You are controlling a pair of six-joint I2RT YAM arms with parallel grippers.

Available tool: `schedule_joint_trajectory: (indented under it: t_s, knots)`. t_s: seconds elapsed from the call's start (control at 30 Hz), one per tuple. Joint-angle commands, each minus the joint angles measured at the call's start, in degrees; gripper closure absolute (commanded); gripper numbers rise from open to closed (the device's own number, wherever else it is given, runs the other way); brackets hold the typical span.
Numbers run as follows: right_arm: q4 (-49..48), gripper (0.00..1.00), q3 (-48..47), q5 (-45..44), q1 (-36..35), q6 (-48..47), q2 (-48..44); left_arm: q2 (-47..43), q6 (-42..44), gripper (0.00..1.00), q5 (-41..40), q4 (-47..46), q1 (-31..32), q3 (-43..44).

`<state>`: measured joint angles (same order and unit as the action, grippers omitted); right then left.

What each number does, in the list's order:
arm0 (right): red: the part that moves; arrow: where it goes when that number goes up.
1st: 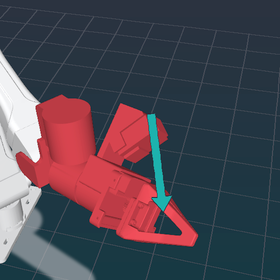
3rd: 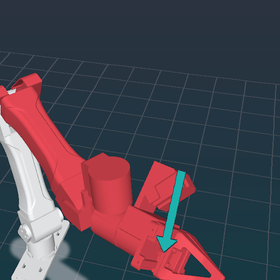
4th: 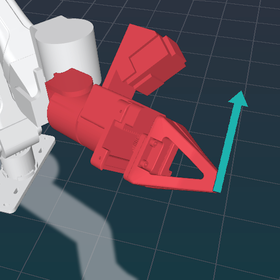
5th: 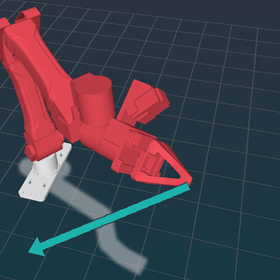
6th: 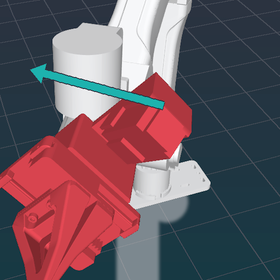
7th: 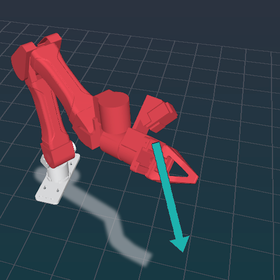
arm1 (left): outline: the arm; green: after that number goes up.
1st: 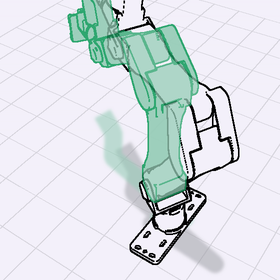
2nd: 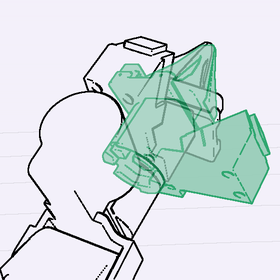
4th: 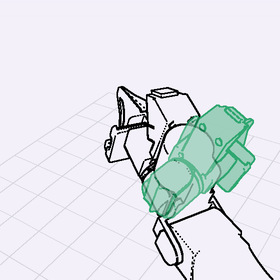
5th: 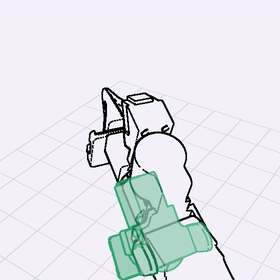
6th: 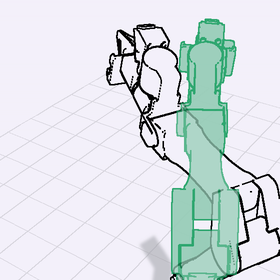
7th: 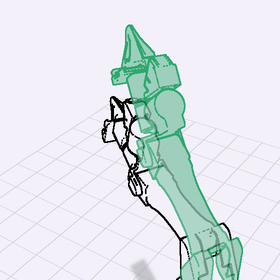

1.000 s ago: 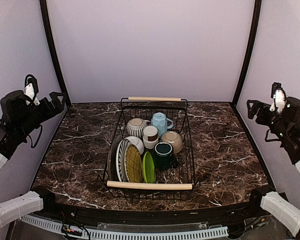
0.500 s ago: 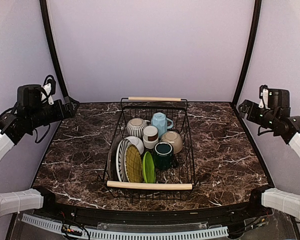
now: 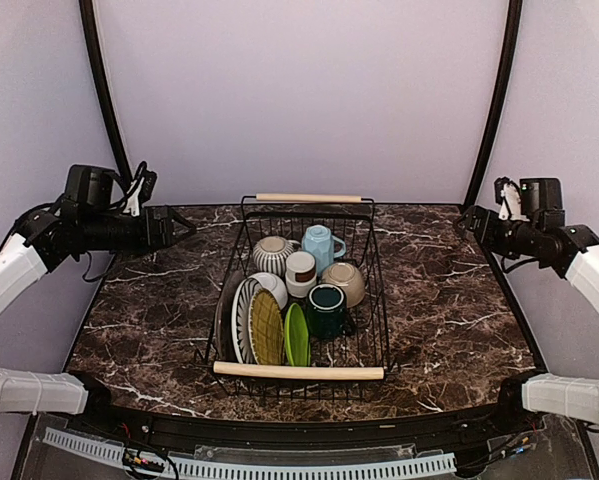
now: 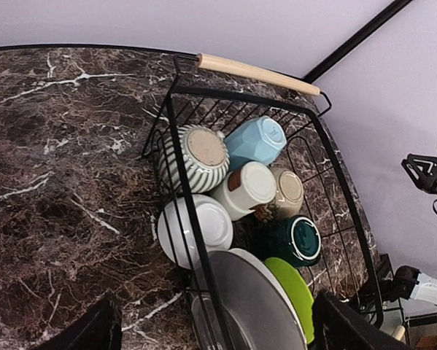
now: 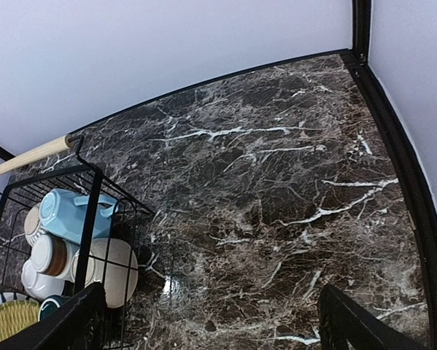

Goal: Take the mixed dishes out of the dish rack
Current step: Grab the plate from the dish rack.

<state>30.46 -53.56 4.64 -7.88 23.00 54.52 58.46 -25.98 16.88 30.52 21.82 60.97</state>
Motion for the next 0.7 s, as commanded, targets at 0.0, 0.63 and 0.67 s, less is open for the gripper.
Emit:
schedule_joint_trajectory:
  t_s: [0.0,0.63,0.67]
  knots:
    - [-2.25,0.01,0.66,6.32,-0.46,-0.72,0.74,-0.01,-2.28,0.11,-0.29,4.21,6.0,4.22]
    - [-4.78,0.01,3.89,7.29,-0.48,-1.3,2.85,16.77,-12.6,0.19,-40.0,26.16,37.47,19.37]
    - [-4.88,0.01,4.05,7.38,-0.47,-1.23,2.99,17.85,-12.87,0.22,-40.83,26.47,38.22,19.58]
